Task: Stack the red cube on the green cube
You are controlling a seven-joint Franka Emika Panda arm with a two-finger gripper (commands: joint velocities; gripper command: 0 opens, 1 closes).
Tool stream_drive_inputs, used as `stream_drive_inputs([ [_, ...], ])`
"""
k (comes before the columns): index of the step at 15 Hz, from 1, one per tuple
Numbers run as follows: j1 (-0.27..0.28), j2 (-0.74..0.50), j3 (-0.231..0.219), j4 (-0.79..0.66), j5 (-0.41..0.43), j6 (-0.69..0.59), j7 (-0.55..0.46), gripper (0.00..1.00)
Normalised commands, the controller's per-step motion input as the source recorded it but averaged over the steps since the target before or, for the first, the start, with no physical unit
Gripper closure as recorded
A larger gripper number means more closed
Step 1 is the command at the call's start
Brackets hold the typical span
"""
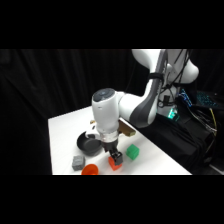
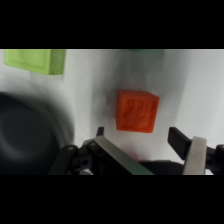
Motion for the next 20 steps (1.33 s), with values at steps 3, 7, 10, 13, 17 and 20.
stream_drive_inputs([
  [3, 0.093, 0.08, -0.043, 0.03, 0.041, 0.17, 0.11, 0.0],
  [7, 0.079, 0.09, -0.053, 0.03, 0.052, 0.16, 0.09, 0.0],
  [10, 0.063, 0.09, -0.063, 0.02, 0.057, 0.17, 0.07, 0.0],
  [13, 0.053, 0.07, -0.064, -0.01, 0.061, 0.19, 0.06, 0.0],
  [17, 0.05, 0.0, -0.057, -0.07, 0.067, 0.21, 0.05, 0.26],
  [20, 0.079, -0.06, -0.069, -0.13, 0.049, 0.24, 0.08, 0.53],
])
